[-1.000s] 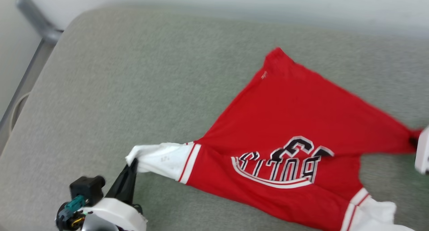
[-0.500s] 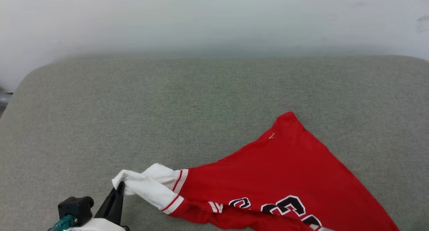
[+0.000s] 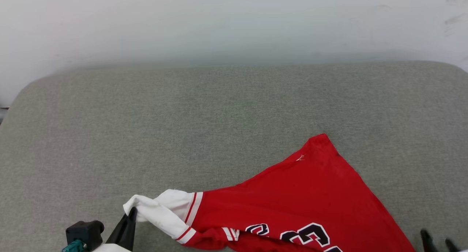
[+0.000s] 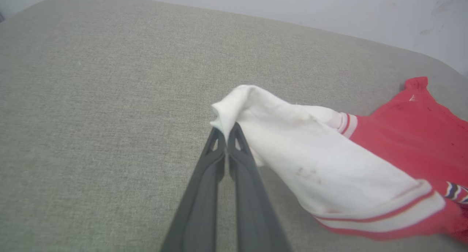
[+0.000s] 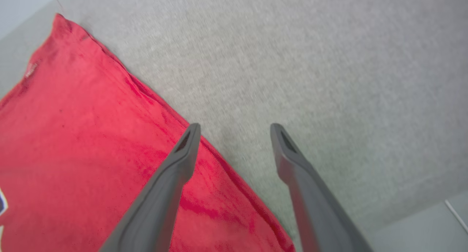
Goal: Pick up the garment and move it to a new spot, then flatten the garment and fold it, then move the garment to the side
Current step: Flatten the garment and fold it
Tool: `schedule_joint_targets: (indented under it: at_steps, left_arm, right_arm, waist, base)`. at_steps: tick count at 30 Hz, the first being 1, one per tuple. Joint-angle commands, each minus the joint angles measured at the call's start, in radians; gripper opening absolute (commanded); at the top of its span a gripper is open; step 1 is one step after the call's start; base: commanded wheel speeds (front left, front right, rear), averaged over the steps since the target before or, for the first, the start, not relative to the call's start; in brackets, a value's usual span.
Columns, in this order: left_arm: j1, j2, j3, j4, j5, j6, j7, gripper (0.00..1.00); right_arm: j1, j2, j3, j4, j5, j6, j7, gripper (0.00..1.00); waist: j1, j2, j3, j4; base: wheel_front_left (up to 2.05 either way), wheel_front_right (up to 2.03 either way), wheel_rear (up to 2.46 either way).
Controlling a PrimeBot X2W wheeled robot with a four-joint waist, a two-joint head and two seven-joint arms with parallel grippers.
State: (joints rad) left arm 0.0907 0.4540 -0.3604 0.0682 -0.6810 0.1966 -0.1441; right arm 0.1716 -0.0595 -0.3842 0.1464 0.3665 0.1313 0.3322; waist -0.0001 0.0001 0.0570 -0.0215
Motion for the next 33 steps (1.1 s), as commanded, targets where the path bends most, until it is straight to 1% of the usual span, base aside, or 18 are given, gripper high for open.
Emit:
schedule_joint_targets:
  at_steps: [1,3,6,8,11,14,17,21,24,26,29,33]
  left_arm:
    - [-0.015,-0.004,0.000,0.004,-0.001,-0.002,-0.009,0.00]
    - [-0.023,-0.006,-0.003,0.003,0.001,-0.003,-0.009,0.00]
    - [-0.043,-0.010,-0.007,0.000,0.007,-0.007,-0.014,0.00]
    - [-0.060,-0.012,-0.009,-0.001,0.010,-0.008,-0.019,0.00]
    - [-0.096,-0.021,-0.020,-0.003,0.020,-0.016,-0.020,0.00]
    - [-0.121,-0.036,-0.034,0.005,0.029,-0.023,-0.028,0.00]
    - [-0.150,-0.048,-0.046,0.014,0.035,-0.033,-0.032,0.00]
    - [-0.185,-0.067,-0.062,0.023,0.038,-0.045,-0.039,0.00]
    - [-0.216,-0.077,-0.070,0.030,0.045,-0.056,-0.045,0.00]
    - [-0.238,-0.085,-0.073,0.037,0.047,-0.063,-0.051,0.00]
    - [-0.264,-0.096,-0.076,0.047,0.050,-0.072,-0.060,0.00]
    - [-0.288,-0.106,-0.080,0.058,0.054,-0.079,-0.070,0.00]
  right_arm:
    - [-0.026,0.001,0.001,-0.007,-0.007,-0.001,-0.037,1.00]
    - [-0.062,-0.019,0.010,-0.009,-0.019,-0.001,-0.099,1.00]
    - [-0.130,-0.050,0.040,0.012,-0.018,-0.001,-0.159,1.00]
    - [-0.189,-0.072,0.070,0.036,-0.015,-0.001,-0.178,1.00]
    - [-0.276,-0.113,0.120,0.076,-0.008,-0.001,-0.161,1.00]
    - [-0.359,-0.171,0.208,0.123,0.007,-0.001,-0.092,1.00]
    - [-0.436,-0.237,0.287,0.171,0.028,-0.001,0.034,1.00]
    - [-0.544,-0.286,0.387,0.198,0.068,-0.001,0.221,1.00]
    - [-0.604,-0.316,0.455,0.200,0.082,-0.001,0.324,1.00]
    - [-0.642,-0.329,0.499,0.200,0.090,-0.001,0.365,1.00]
    - [-0.686,-0.349,0.551,0.216,0.095,-0.001,0.391,1.00]
    - [-0.720,-0.373,0.624,0.262,0.103,-0.001,0.387,1.00]
  waist:
    - [0.0001,-0.0001,0.002,0.007]
    - [0.0001,-0.0001,0.008,0.017]
    - [0.0001,-0.0001,0.027,0.035]
    - [0.0001,-0.0001,0.042,0.049]
    - [0.0001,-0.0001,0.077,0.079]
    - [0.0001,-0.0001,0.095,0.103]
    - [0.0001,-0.0001,0.112,0.128]
    - [0.0001,-0.0001,0.149,0.159]
    - [0.0001,-0.0001,0.183,0.180]
    - [0.0001,-0.0001,0.205,0.192]
    - [0.0001,-0.0001,0.235,0.202]
    - [0.0001,-0.0001,0.265,0.209]
  base:
    - [0.00,0.00,0.00]
    - [0.00,0.00,0.00]
    - [0.00,0.00,0.00]
    - [0.00,0.00,0.00]
    - [0.00,0.00,0.00]
    - [0.00,0.00,0.00]
    - [0.00,0.00,0.00]
    - [0.00,0.00,0.00]
    - [0.00,0.00,0.00]
    - [0.00,0.00,0.00]
    - [0.00,0.00,0.00]
    - [0.00,0.00,0.00]
